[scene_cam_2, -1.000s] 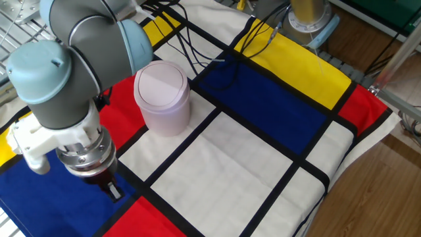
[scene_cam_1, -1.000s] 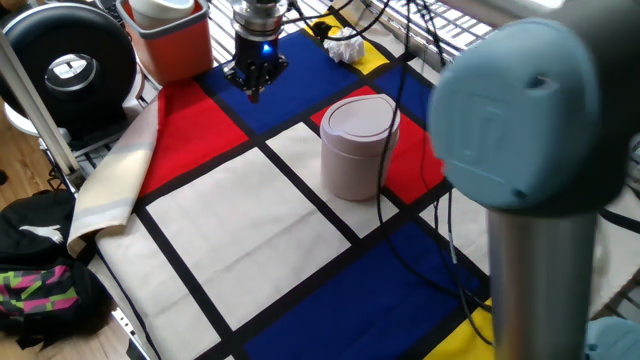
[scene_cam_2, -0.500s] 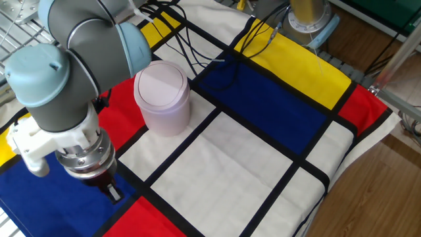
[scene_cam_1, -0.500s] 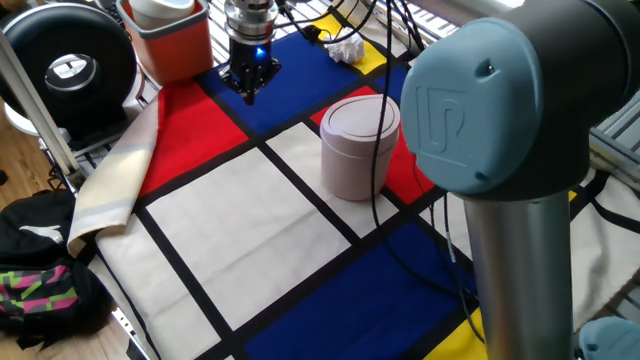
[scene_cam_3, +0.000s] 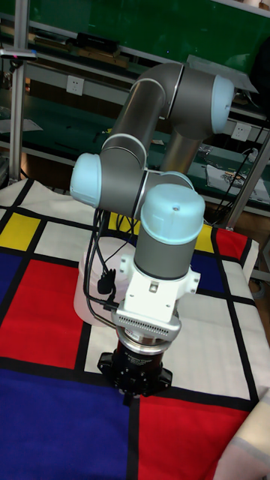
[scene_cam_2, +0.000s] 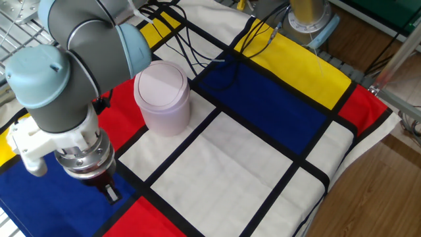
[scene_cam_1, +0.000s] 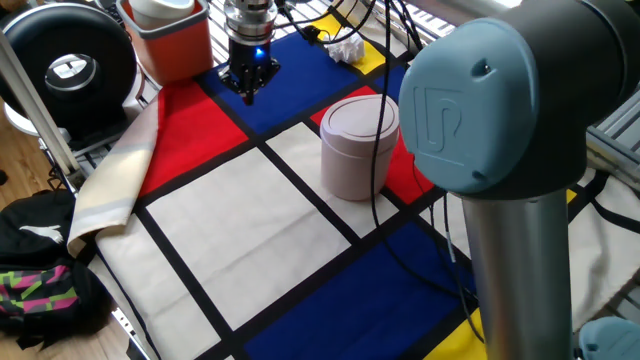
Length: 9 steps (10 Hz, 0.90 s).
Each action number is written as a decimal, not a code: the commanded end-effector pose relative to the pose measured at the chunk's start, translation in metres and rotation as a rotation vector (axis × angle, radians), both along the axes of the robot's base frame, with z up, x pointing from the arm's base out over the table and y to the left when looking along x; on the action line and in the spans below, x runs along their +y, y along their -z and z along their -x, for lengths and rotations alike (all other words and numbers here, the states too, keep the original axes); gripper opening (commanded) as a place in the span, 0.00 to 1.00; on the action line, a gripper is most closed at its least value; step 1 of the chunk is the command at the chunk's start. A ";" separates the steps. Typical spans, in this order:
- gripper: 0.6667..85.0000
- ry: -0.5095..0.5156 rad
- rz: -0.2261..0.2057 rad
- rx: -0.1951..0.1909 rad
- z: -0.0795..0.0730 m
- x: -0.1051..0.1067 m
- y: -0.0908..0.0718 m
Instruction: Put the garbage in the trash can
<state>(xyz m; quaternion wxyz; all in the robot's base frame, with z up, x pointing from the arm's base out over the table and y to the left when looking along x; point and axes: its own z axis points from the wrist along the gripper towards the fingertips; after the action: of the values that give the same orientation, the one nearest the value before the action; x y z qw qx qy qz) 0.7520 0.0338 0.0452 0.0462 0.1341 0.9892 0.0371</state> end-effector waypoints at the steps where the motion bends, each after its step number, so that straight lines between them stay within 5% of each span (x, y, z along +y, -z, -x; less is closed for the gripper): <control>1: 0.00 0.082 0.062 -0.016 -0.005 -0.020 -0.001; 5: 0.00 0.128 0.042 -0.082 -0.022 -0.017 -0.004; 9: 0.00 0.075 0.057 -0.065 -0.017 -0.019 -0.003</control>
<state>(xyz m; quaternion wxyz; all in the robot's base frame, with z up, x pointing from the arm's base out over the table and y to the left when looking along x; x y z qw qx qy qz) 0.7705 0.0150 0.0473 0.0859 0.1791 0.9800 0.0098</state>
